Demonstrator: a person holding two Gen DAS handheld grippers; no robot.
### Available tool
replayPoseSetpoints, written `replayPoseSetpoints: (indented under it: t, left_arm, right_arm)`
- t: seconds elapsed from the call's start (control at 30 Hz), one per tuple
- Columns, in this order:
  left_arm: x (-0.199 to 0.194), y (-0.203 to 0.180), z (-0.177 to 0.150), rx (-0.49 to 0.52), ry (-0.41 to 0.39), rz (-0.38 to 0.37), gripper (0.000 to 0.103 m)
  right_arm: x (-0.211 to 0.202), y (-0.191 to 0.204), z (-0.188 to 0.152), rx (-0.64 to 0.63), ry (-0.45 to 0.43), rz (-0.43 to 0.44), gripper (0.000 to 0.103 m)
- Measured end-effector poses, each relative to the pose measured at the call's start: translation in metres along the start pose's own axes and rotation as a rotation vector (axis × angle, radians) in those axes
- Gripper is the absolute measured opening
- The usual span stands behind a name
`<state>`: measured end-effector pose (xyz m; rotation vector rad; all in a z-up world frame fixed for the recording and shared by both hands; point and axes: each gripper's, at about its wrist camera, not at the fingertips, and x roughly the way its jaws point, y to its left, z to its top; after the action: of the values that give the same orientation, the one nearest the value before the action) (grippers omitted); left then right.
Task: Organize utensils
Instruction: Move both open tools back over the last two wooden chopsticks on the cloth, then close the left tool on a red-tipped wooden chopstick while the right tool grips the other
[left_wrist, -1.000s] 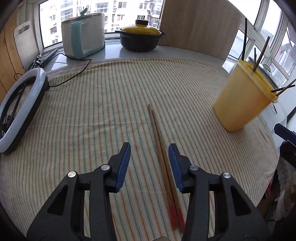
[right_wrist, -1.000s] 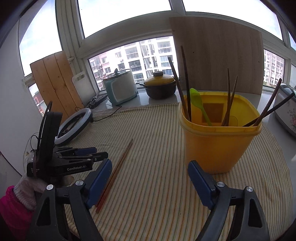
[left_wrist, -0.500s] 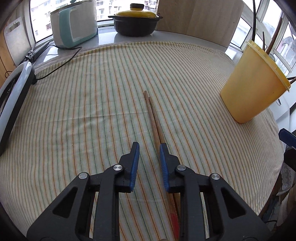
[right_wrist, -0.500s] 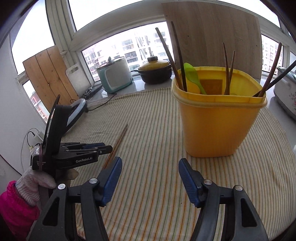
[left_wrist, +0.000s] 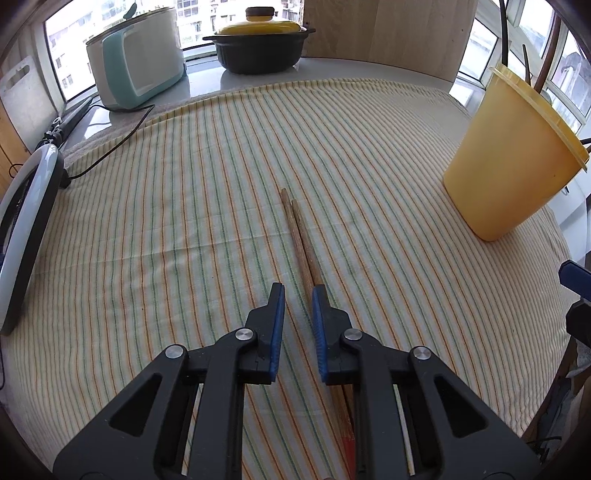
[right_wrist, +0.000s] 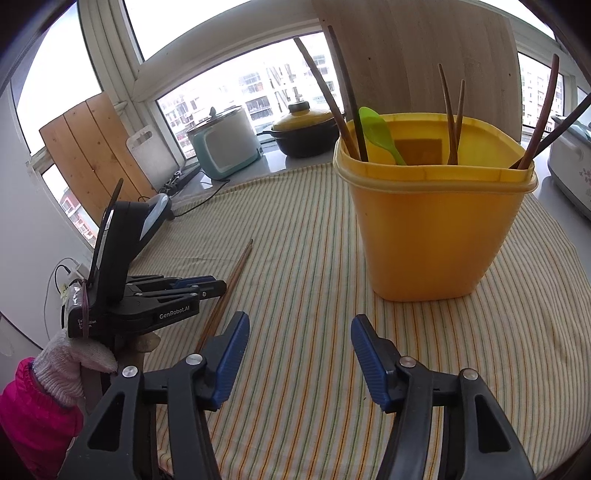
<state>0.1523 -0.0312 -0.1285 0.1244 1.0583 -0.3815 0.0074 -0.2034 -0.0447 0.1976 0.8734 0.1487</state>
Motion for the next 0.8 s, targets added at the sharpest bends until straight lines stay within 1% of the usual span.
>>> replayPoseSetpoints:
  t: [0.2, 0.3, 0.47, 0.73, 0.8]
  left_arm:
    - [0.003, 0.002, 0.004, -0.011, 0.008, -0.015, 0.014]
    - [0.004, -0.001, 0.004, 0.004, 0.009, -0.005, 0.014]
    - [0.005, 0.004, 0.004, -0.001, 0.015, 0.001, 0.014]
    - [0.012, 0.003, 0.006, 0.000, 0.032, -0.004, 0.014]
    - [0.013, 0.006, 0.007, -0.015, 0.030, -0.008, 0.009]
  right_arm:
    - [0.001, 0.001, -0.001, 0.004, 0.005, 0.001, 0.060]
    - [0.001, 0.000, -0.001, 0.007, 0.007, 0.001, 0.060]
    - [0.001, -0.001, -0.001, 0.012, 0.008, 0.003, 0.060]
    - [0.006, 0.004, -0.001, 0.002, 0.022, 0.018, 0.058]
    - [0.006, 0.007, 0.001, -0.007, 0.025, 0.020, 0.057]
